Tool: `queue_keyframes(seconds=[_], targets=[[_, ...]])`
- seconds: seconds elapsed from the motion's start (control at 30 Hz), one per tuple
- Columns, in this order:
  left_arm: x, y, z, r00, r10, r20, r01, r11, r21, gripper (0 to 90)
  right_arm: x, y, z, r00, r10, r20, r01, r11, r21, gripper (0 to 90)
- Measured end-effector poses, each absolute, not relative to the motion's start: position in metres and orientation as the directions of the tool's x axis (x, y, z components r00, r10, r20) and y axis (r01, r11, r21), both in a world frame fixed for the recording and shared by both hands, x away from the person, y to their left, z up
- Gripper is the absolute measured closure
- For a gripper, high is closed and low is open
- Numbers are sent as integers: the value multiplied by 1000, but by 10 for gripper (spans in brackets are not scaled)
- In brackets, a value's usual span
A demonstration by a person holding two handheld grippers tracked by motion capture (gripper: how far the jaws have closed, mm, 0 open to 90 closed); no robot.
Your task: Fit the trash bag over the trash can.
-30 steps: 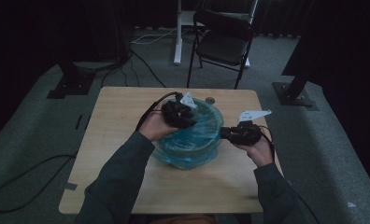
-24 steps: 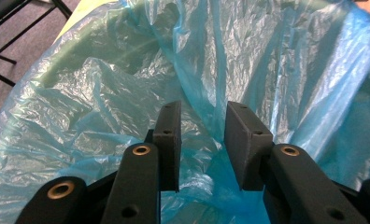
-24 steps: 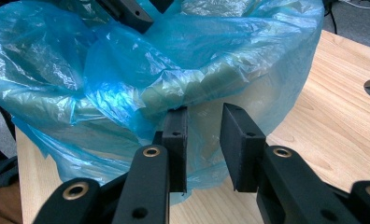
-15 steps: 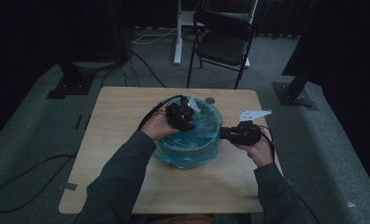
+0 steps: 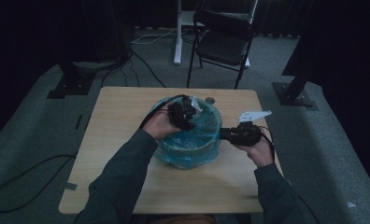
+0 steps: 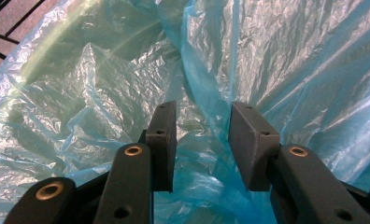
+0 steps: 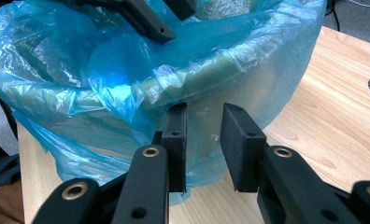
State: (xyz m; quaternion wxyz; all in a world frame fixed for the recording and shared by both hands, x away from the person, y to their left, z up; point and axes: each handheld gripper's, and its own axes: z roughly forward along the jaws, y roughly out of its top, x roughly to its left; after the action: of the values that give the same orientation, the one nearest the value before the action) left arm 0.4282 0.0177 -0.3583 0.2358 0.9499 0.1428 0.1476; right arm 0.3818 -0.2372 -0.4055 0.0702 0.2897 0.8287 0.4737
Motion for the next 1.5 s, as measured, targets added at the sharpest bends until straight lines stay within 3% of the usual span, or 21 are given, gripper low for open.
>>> queue_keyframes(seconds=[0.3, 1.5], targets=[[431, 11, -360, 910, 341, 234, 198, -856, 477, 606, 382, -237, -406, -823, 546, 157, 413, 385, 825, 716], [440, -10, -388, 908, 296, 298, 212, -936, 282, 573, 381, -238, -407, -823, 544, 166, 418, 381, 825, 716]])
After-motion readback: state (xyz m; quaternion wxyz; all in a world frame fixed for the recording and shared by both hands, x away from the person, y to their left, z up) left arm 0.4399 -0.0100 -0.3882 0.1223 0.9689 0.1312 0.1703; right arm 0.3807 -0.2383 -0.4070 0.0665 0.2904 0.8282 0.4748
